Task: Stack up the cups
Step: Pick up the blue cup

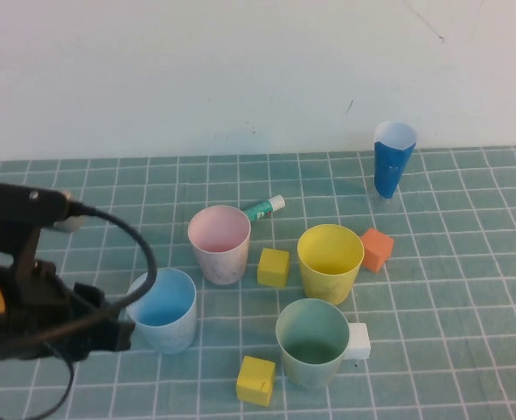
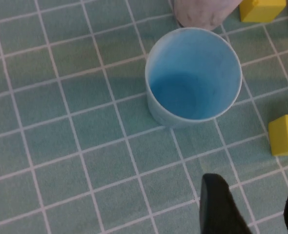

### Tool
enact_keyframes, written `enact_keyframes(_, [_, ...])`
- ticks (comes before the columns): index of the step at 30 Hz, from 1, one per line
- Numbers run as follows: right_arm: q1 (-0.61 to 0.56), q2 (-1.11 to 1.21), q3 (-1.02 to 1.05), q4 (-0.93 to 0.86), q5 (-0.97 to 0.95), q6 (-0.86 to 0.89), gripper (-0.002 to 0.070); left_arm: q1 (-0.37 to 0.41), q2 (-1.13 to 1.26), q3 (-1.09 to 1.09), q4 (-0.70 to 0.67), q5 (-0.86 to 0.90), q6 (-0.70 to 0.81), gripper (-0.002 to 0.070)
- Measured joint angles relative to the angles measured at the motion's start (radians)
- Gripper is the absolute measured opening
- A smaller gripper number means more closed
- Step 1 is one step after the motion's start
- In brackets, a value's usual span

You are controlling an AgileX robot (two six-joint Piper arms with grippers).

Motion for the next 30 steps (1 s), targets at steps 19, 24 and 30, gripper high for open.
enact_keyframes(19, [0.0,0.0,0.0,0.0,0.0,0.0,-0.0001,0.0,0.484,-0.466,0.084,0.361,0.066,0.0265])
enact_keyframes(24, [0.0,0.0,0.0,0.0,0.0,0.0,-0.0001,0.005,0.528,-0.466,0.088,0.356,0.068,0.0265])
enact_keyframes(30, [0.0,0.0,0.0,0.0,0.0,0.0,-0.0001,0.096,0.536,-0.466,0.016,0.335,0.097,0.0274])
